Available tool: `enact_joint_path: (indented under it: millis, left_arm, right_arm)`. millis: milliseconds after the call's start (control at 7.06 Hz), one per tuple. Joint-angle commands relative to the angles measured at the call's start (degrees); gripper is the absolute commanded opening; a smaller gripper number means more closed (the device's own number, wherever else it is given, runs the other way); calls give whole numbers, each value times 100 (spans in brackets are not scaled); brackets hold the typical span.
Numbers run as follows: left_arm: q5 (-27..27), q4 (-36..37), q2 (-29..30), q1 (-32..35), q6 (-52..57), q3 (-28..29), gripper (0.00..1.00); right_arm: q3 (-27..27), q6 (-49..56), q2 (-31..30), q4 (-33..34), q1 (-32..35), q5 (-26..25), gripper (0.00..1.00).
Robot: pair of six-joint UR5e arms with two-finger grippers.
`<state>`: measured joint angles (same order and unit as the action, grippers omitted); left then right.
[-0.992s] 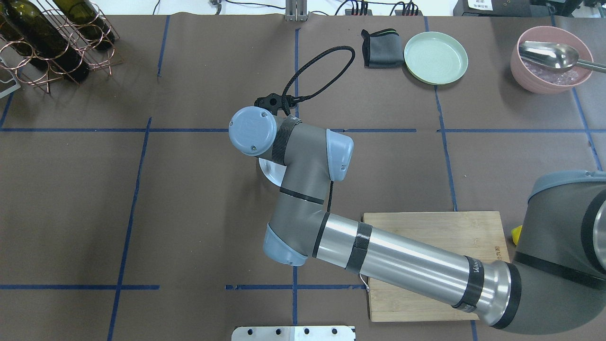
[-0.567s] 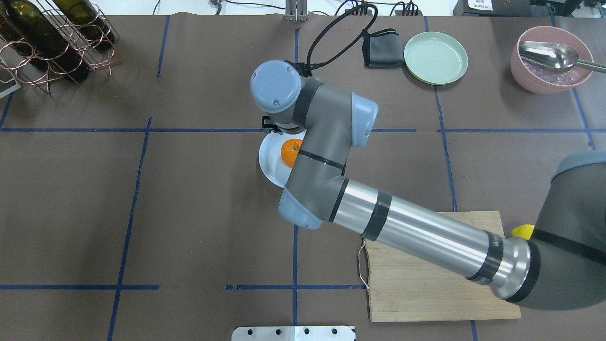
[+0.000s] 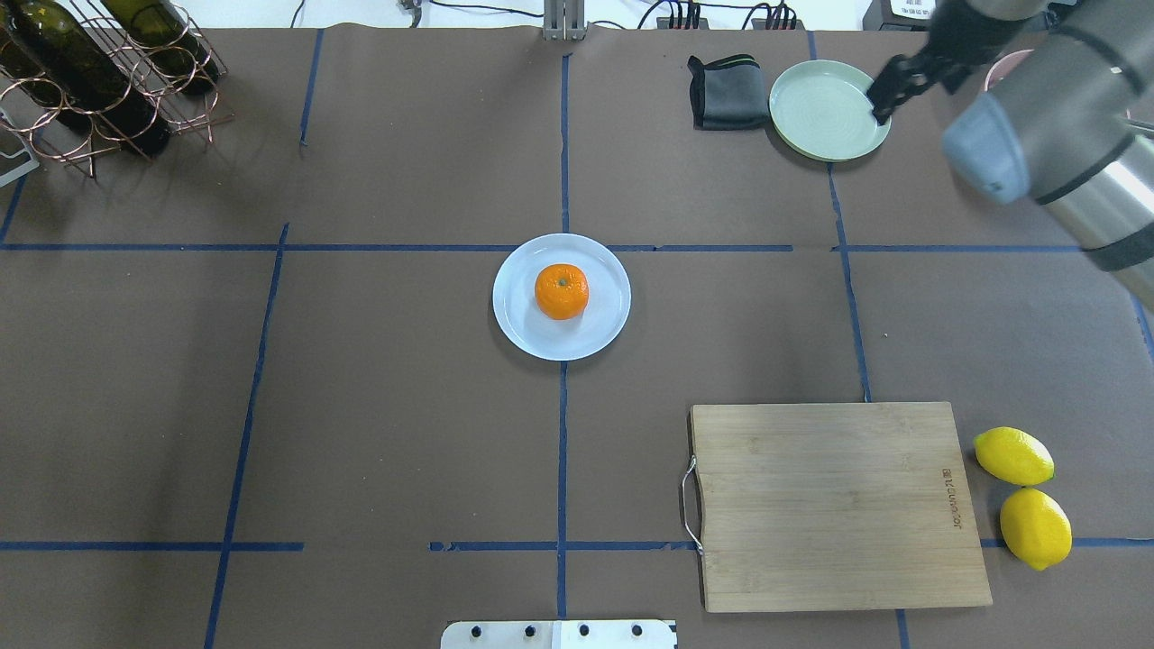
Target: Pick orange to plate
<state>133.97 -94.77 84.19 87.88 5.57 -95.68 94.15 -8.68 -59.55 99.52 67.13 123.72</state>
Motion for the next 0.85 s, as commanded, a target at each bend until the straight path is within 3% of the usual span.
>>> enact_joint_path:
  millis: [0, 425, 709]
  left_arm:
    - [-2, -15, -69, 1, 40, -38, 100]
    - [7, -24, -78, 10, 49, -117, 100]
    - [-11, -24, -271, 18, 41, -503, 100]
  right_arm:
    - [165, 1401, -809, 488, 1061, 197, 100]
    - [253, 1791, -2609, 43, 1837, 205, 100]
    - [236, 1703, -3420, -965, 1891, 275, 100]
